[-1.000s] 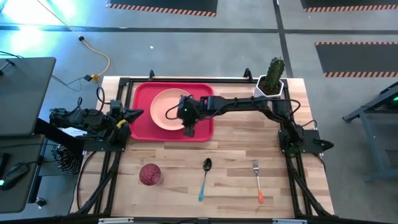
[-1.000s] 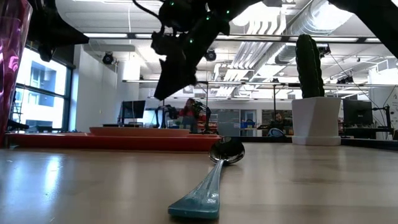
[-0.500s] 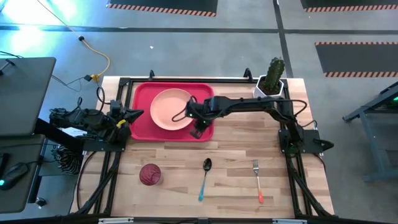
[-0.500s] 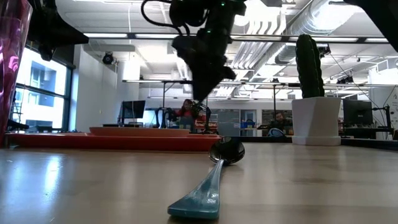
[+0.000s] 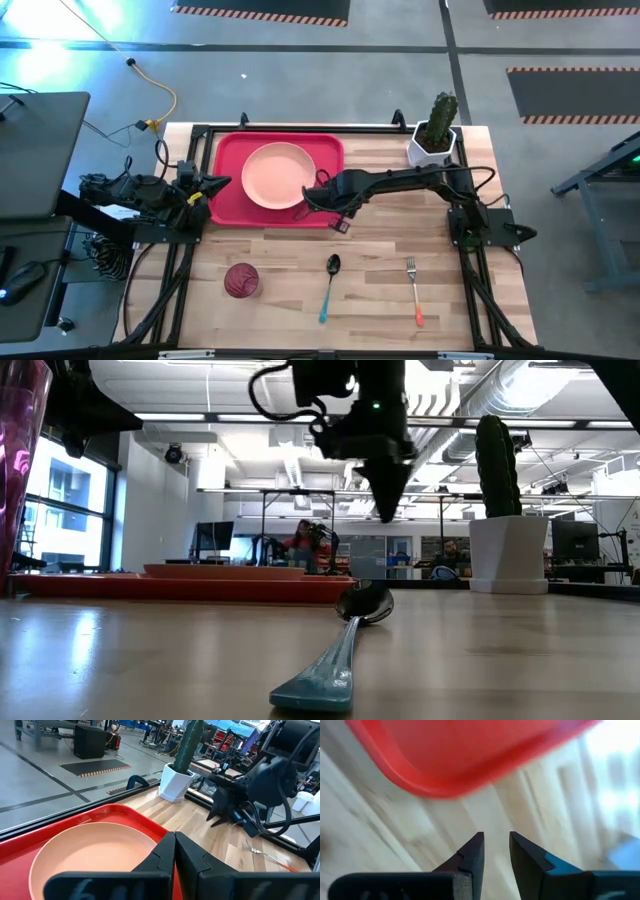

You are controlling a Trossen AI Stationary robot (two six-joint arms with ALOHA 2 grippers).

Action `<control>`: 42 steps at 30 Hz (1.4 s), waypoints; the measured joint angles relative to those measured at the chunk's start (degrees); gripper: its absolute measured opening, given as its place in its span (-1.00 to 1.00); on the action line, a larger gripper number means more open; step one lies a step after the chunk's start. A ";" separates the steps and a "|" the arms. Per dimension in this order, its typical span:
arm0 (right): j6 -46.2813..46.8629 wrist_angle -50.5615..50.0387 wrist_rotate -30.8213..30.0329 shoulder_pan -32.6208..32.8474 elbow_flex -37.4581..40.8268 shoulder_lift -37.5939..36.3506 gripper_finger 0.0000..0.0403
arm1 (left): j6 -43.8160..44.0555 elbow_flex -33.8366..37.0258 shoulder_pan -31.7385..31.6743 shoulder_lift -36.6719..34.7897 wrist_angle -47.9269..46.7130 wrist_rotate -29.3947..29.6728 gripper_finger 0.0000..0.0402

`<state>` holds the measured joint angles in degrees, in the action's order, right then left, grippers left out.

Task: Pick and place plate/cup/fork/spoon on tray
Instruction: Move the red serving tray to the upper middle of the table

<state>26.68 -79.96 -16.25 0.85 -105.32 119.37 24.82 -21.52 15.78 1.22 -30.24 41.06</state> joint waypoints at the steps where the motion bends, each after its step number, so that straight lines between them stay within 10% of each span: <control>1: -0.01 -2.01 -0.91 0.19 0.00 0.00 -0.59 | 0.00 0.00 -0.01 0.00 0.00 0.01 -1.00; 20: -0.96 -9.00 -12.71 -0.09 3.89 -17.10 -0.59 | -1.51 0.00 0.00 0.00 0.04 0.18 -1.00; 42: 31.29 23.16 -9.66 -0.48 36.78 -42.90 -0.59 | -1.56 0.00 0.00 0.00 0.03 0.31 -1.00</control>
<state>57.97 -56.80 -25.91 0.36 -68.53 76.47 23.26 -21.52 15.79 1.22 -30.21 41.36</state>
